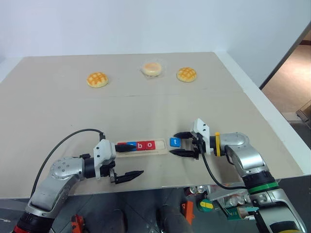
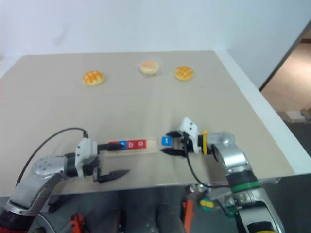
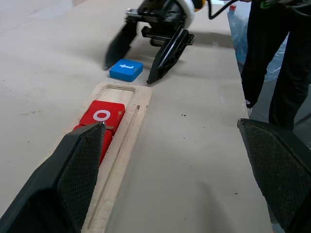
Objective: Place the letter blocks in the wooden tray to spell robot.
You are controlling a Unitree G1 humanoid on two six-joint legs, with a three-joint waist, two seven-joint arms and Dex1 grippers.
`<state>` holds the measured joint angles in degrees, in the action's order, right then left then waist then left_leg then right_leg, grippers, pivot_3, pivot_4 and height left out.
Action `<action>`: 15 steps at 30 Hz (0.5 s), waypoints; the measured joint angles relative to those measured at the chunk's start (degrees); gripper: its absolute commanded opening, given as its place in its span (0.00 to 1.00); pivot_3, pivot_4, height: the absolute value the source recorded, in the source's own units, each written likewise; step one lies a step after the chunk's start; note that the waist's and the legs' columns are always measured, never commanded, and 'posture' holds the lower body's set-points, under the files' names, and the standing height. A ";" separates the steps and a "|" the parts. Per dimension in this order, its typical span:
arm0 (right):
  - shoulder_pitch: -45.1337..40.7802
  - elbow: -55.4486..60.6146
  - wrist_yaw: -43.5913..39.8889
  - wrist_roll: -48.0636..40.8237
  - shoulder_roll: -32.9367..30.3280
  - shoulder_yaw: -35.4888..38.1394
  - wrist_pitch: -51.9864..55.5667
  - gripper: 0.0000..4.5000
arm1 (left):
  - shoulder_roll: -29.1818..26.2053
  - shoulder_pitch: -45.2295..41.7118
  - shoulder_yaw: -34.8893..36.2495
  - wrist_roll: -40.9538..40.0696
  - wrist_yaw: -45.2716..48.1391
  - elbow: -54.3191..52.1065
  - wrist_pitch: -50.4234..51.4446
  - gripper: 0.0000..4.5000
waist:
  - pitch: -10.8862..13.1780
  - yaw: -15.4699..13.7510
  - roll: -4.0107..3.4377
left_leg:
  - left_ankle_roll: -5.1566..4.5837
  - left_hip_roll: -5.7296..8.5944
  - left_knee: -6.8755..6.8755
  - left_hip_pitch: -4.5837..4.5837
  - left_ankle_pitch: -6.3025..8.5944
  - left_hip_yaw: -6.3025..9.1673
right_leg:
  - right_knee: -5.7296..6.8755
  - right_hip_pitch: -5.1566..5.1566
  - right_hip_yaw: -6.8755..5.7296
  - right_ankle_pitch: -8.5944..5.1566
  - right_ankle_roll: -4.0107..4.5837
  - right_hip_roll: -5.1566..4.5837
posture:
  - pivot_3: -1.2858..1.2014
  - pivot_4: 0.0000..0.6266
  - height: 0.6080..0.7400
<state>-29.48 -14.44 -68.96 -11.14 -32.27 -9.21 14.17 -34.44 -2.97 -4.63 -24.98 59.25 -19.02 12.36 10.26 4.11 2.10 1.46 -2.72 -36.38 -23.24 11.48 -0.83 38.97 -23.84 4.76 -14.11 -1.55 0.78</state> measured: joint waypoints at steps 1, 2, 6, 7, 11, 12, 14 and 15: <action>1.03 1.52 0.64 -0.49 -0.01 0.37 1.03 0.45 | 0.01 0.02 -0.03 0.08 0.01 0.10 -0.01 1.00 | 0.00 -0.01 0.00 | 0.00 0.00 0.00 -0.01 0.00 0.00 | 0.00 -0.02 0.00 0.00 0.00 0.00 | 0.52 0.24 1.00; 2.28 3.67 1.29 -1.14 -0.02 0.43 2.77 0.38 | 0.01 0.00 -0.04 0.13 0.02 0.27 -0.05 1.00 | 0.00 0.01 0.00 | 0.01 0.00 0.01 -0.01 0.00 -0.02 | 0.00 -0.03 0.02 0.01 0.00 0.00 | 0.52 0.24 1.00; 4.93 8.31 3.02 -2.20 -0.26 0.64 6.28 0.28 | 0.01 -0.01 -0.06 0.19 0.09 0.49 -0.12 1.00 | 0.00 0.02 0.00 | 0.01 0.00 0.00 0.00 0.00 -0.02 | 0.00 -0.02 0.01 -0.01 0.02 0.00 | 0.52 0.24 1.00; 5.02 8.63 3.14 -2.26 -0.35 0.64 6.65 0.28 | 0.01 -0.01 -0.06 0.19 0.10 0.50 -0.12 1.00 | 0.00 0.01 0.00 | 0.01 0.00 0.00 -0.01 0.00 -0.02 | 0.00 -0.03 0.01 -0.01 0.02 0.00 | 0.52 0.24 1.00; 5.40 9.18 4.03 -2.68 -0.41 0.66 7.00 0.28 | 0.01 -0.01 -0.06 0.21 0.07 0.50 -0.14 1.00 | 0.00 0.00 0.00 | 0.01 0.00 0.00 -0.01 0.00 -0.02 | 0.00 -0.03 0.01 -0.01 0.02 0.00 | 0.52 0.24 1.00; 5.40 9.16 4.14 -2.65 -0.41 0.66 6.84 0.28 | 0.01 -0.01 -0.06 0.21 0.05 0.50 -0.14 1.00 | 0.00 0.00 0.00 | 0.00 0.01 0.00 -0.01 0.00 -0.02 | 0.00 -0.03 0.01 -0.01 0.02 0.00 | 0.52 0.24 1.00; 5.37 8.85 4.35 -2.44 -0.42 0.66 6.06 0.28 | 0.08 0.00 -0.05 0.21 -0.07 0.51 -0.14 1.00 | 0.00 0.00 0.00 | 0.00 0.02 0.00 -0.01 0.00 -0.02 | 0.00 -0.03 0.01 0.00 0.02 -0.01 | 0.52 0.24 1.00; 4.97 8.32 4.45 -2.37 -0.44 0.65 5.91 0.28 | 0.12 0.01 -0.03 0.21 -0.19 0.52 -0.14 1.00 | 0.00 0.01 0.00 | 0.00 0.02 -0.01 -0.01 0.00 -0.04 | 0.00 -0.03 0.02 0.00 0.02 -0.01 | 0.52 0.24 1.00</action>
<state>-24.51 -6.13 -64.52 -13.50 -32.71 -8.56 20.08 -34.32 -2.96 -4.67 -24.77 59.07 -18.50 12.23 10.26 4.13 2.10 1.46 -2.70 -36.38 -23.24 11.48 -0.87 38.97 -23.88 4.78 -14.11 -1.53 0.76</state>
